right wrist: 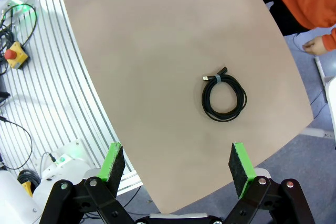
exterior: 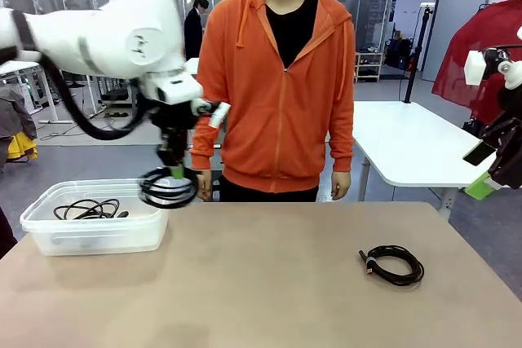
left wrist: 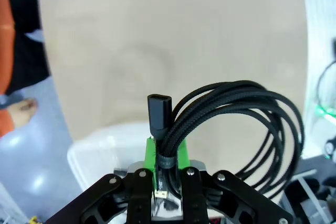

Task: Organize and store the cables.
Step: Place the USB Extension Cable into the Organizing box.

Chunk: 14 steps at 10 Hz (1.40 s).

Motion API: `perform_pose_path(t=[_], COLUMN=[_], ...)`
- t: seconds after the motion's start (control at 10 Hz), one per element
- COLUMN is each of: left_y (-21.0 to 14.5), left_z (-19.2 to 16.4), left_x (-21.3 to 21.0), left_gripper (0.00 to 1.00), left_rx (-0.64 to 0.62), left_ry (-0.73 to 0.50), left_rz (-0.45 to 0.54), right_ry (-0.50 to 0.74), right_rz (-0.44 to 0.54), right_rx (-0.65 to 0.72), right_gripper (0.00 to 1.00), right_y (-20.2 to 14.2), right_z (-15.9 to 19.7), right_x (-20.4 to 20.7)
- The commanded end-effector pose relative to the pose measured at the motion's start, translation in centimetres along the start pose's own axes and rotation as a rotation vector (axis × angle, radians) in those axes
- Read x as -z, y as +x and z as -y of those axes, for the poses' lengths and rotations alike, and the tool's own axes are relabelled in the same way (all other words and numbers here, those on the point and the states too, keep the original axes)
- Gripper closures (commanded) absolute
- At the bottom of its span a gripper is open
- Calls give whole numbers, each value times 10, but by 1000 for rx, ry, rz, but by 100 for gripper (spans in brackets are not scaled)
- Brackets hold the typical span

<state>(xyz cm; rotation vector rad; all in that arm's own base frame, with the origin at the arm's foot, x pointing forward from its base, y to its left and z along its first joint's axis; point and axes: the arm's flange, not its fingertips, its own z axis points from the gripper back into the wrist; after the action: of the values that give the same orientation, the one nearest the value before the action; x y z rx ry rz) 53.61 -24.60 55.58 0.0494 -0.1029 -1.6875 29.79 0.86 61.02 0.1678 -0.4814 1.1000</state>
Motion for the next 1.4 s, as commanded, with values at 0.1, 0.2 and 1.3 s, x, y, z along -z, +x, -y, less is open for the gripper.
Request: perform_pose_path(t=[0.1,0.2,1.3], left_y=[-65,-77,-119], left_z=[21,23,-30], left_x=[-3,-4,-2], left_gripper=[100,100,82], left_rx=[50,26,116], left_ry=[48,46,114], left_rz=[5,-8,-50], right_ry=[1,1,1], right_rz=[-6,-6,-6], right_rx=[8,8,8], right_gripper=[0,0,0], right_y=[2,2,2], right_z=[0,0,0], right_x=[-1,-1,-1])
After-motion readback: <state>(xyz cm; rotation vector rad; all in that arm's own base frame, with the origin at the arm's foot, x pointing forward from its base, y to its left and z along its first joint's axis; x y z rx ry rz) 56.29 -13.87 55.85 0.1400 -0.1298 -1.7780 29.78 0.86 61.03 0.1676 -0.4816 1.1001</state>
